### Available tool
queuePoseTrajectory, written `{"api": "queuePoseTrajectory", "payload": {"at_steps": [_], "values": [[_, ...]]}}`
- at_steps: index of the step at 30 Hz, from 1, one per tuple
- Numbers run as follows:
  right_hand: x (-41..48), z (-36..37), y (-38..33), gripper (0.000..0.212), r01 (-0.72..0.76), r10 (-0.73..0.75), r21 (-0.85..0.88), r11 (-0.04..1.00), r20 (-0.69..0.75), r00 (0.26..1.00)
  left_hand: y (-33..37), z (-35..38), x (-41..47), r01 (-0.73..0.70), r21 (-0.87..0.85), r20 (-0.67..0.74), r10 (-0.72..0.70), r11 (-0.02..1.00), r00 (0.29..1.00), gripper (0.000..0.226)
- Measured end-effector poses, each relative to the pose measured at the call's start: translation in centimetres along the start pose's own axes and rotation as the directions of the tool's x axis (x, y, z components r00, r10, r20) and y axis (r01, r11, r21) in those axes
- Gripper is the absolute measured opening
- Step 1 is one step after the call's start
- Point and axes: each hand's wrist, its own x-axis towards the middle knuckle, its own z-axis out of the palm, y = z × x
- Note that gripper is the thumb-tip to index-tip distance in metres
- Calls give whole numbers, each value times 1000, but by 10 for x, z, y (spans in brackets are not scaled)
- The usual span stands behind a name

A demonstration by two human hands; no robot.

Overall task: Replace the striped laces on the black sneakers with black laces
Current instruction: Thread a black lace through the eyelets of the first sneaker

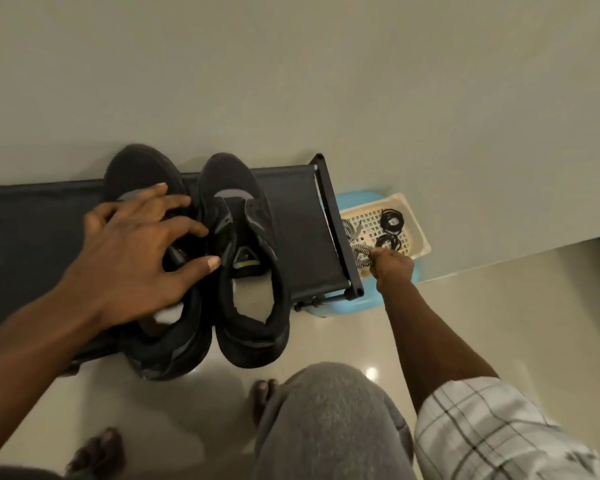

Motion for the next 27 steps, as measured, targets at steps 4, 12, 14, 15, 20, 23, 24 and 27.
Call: {"api": "queuePoseTrajectory", "payload": {"at_steps": [4, 12, 14, 15, 20, 23, 24, 27], "values": [[1, -1, 4, 11, 231, -226, -397, 888, 61, 972, -4, 6, 2, -21, 12, -65, 21, 1000, 998, 61], [20, -17, -18, 28, 370, -466, -610, 701, 1, 885, -17, 22, 12, -49, -28, -176, 43, 998, 983, 52], [30, -18, -24, 31, 361, -446, -637, 681, 30, 894, -20, 25, 13, -69, -58, -183, 57, 996, 981, 46], [34, -17, -27, 33, 354, -431, -653, 670, 47, 901, -21, 26, 13, -75, -67, -183, 61, 995, 981, 42], [58, -5, -28, 51, 330, -333, -712, 619, 143, 932, -22, 28, 15, -86, -98, -180, 68, 991, 981, 26], [63, 1, -23, 44, 332, -316, -739, 586, 169, 933, -24, 29, 15, -89, -123, -185, 65, 988, 981, 28], [65, 2, -22, 40, 332, -316, -741, 583, 170, 934, -24, 29, 15, -90, -126, -189, 65, 988, 980, 29], [66, 4, -18, 34, 346, -313, -741, 575, 192, 930, -22, 28, 13, -92, -107, -206, 68, 990, 976, 36]]}}
